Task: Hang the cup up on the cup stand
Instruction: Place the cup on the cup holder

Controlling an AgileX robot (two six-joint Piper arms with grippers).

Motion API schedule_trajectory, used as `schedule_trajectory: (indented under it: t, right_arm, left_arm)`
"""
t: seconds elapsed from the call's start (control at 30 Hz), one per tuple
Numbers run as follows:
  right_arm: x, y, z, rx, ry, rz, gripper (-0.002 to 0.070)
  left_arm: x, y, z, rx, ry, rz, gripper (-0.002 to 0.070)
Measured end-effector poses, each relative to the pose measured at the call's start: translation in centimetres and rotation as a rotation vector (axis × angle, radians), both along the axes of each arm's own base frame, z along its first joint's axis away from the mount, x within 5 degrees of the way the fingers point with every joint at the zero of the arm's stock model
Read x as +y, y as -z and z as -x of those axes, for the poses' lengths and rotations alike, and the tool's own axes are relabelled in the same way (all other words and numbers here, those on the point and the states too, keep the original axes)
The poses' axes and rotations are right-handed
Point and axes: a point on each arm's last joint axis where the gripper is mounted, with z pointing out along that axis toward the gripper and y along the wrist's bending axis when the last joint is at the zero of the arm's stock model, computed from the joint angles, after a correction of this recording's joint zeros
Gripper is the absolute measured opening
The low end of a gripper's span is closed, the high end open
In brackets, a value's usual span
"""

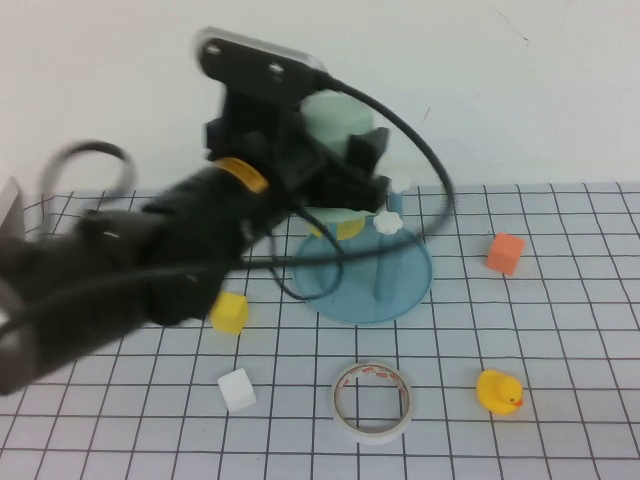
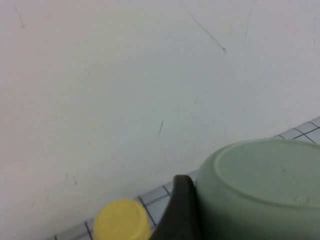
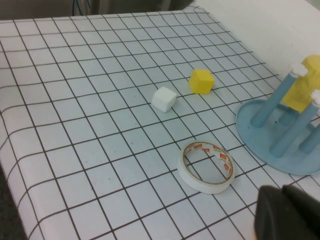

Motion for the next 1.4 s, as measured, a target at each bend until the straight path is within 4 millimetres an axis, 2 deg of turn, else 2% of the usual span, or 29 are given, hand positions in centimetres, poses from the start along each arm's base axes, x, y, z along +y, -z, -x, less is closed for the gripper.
schedule_trajectory:
  t: [0.1,0.37,0.5,0.83,1.0,1.2,1.4]
  right_arm:
    - [0.0,0.0,0.0,0.0,0.0,0.0,0.0]
    - [0.0,0.0,0.0,0.0,0.0,0.0,0.0]
    - [0.0,0.0,0.0,0.0,0.0,0.0,0.0]
    - [0.0,0.0,0.0,0.0,0.0,0.001,0.0]
    - [0.0,0.0,0.0,0.002,0.0,0.002,0.0]
    - [0.0,0.0,0.0,0.002,0.0,0.002,0.0]
    - [0.0,0.0,0.0,0.002,0.0,0.002,0.0]
  left_arm:
    - [-1.1,1.1,-1.0,-0.108,0.005,-0.025,0.0573]
    - [-2.7,2.9,-3.0,-0.363,-0.011,0.035,0.0572]
    - [-4.1,4.4,-4.0,-0.383,0.056,0.012,0.0572]
    - [-6.7,6.0,-6.9,-0.4,0.092,0.022,0.0572]
    - [-6.9,7.0,-8.4,-0.387,0.081,0.008,0.0572]
    - [-6.0,8.8,-10.6,-0.34,0.044,-0.003,0.0572]
    - [-5.1,9.2,-11.9,-0.295,0.038,0.06,0.0572]
